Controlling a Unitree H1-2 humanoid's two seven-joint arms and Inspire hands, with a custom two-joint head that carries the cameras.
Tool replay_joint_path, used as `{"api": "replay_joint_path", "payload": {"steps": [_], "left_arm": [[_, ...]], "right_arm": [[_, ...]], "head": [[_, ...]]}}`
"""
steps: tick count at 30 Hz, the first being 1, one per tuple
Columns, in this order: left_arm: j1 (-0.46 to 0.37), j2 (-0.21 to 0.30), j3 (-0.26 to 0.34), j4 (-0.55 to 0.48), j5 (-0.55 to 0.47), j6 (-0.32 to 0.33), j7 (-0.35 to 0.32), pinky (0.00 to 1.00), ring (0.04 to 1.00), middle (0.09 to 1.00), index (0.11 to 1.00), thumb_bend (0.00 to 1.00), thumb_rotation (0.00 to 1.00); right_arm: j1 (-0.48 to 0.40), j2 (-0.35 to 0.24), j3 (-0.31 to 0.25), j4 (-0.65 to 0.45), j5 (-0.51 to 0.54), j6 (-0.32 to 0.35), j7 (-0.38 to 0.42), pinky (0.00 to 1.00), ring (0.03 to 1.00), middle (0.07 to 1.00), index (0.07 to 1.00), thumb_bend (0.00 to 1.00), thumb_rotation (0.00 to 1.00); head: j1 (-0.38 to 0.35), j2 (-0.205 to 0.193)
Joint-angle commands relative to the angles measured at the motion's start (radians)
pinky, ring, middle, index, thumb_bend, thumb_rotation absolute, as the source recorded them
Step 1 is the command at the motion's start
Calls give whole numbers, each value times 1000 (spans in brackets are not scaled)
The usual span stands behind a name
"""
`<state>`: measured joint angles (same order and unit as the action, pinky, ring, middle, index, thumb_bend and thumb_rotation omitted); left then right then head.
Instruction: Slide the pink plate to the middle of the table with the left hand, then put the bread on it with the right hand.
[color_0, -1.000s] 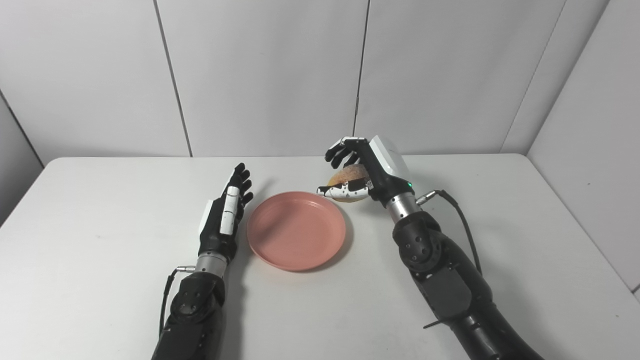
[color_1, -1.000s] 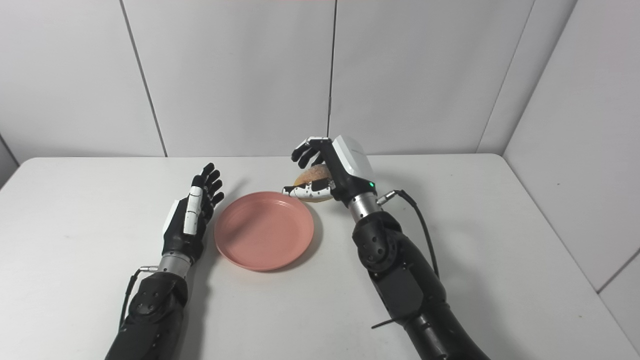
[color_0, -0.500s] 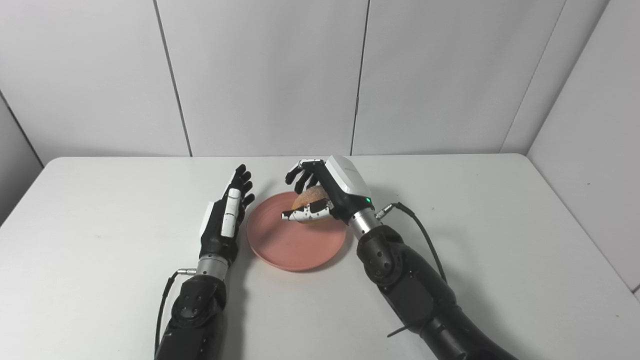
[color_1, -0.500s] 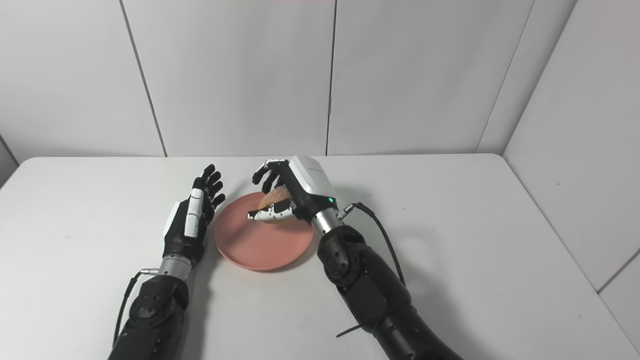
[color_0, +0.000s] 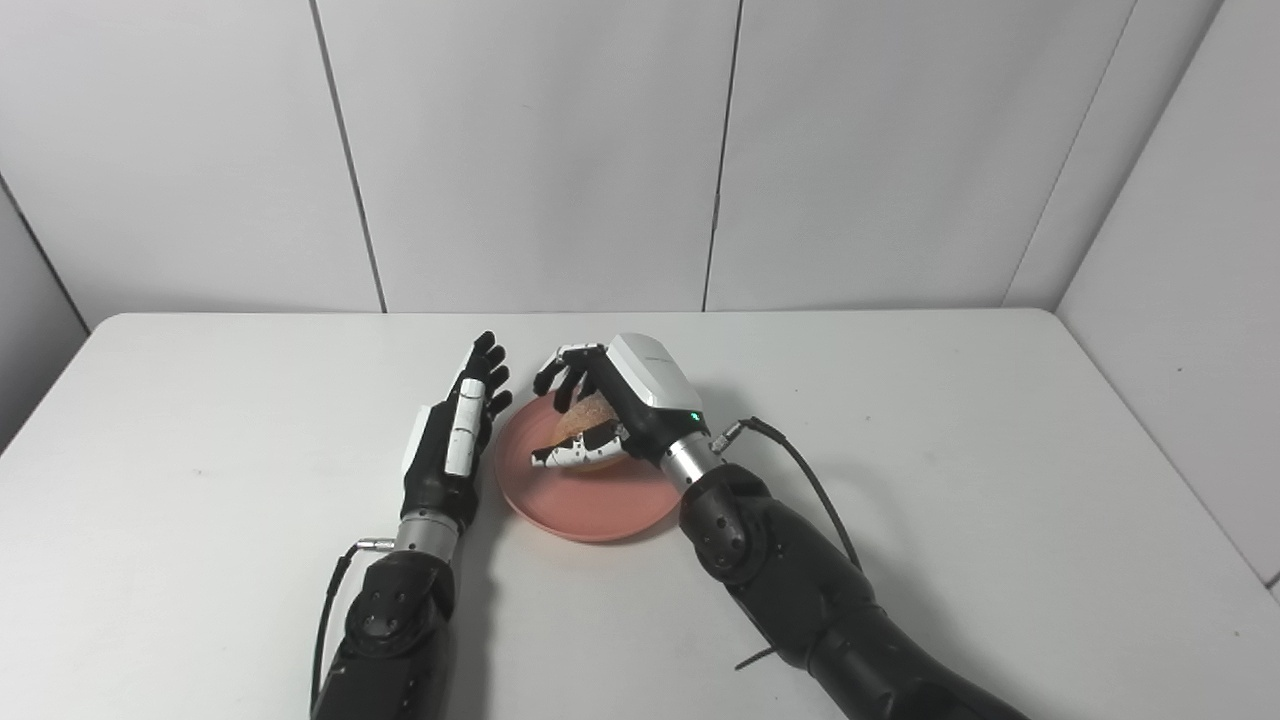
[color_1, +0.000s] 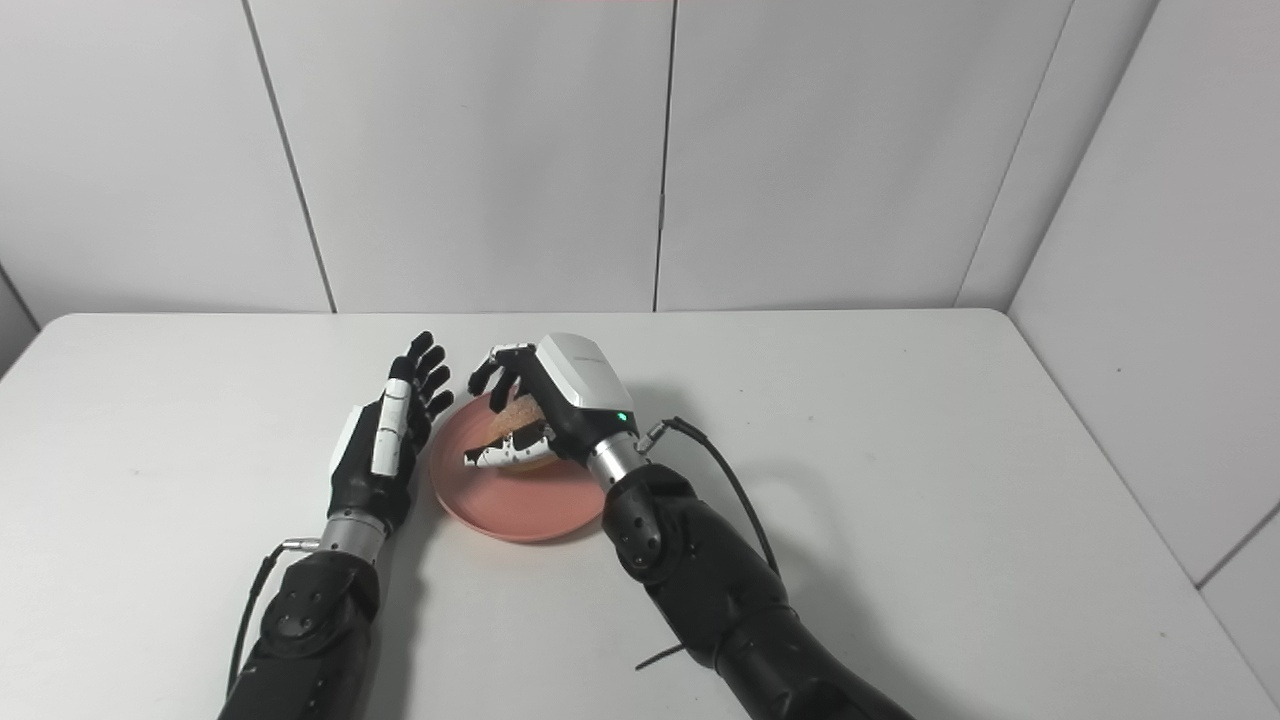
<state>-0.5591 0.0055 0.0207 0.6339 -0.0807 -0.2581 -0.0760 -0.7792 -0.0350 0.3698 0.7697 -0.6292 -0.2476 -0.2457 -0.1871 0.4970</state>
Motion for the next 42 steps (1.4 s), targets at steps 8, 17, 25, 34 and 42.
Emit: {"api": "replay_joint_path", "payload": {"steps": [8, 17, 25, 34, 42], "left_arm": [[-13, -10, -3, -41, 8, -1, 10, 941, 971, 976, 952, 703, 1000], [-15, -7, -8, -36, 28, -7, 18, 920, 965, 978, 951, 689, 1000], [-16, -2, -12, -33, 37, -11, 17, 949, 968, 976, 953, 706, 1000], [-17, -4, -6, -34, 24, -6, 8, 950, 976, 983, 955, 704, 1000], [-16, -9, 1, -36, 12, -4, 8, 941, 974, 977, 957, 693, 1000]], "right_arm": [[-44, -2, 22, -4, -40, -28, -49, 249, 363, 449, 535, 506, 0], [-25, -21, 41, -26, -63, -44, -68, 583, 692, 721, 499, 502, 141], [-16, -43, 51, -55, -50, -58, -41, 885, 874, 866, 837, 631, 546], [-12, -52, 54, -65, -49, -60, -27, 989, 935, 933, 905, 619, 707], [-3, -56, 43, -83, -46, -68, -44, 1000, 961, 963, 949, 611, 774]], "head": [[3, 4], [5, 3], [3, 4], [3, 4], [4, 2]]}}
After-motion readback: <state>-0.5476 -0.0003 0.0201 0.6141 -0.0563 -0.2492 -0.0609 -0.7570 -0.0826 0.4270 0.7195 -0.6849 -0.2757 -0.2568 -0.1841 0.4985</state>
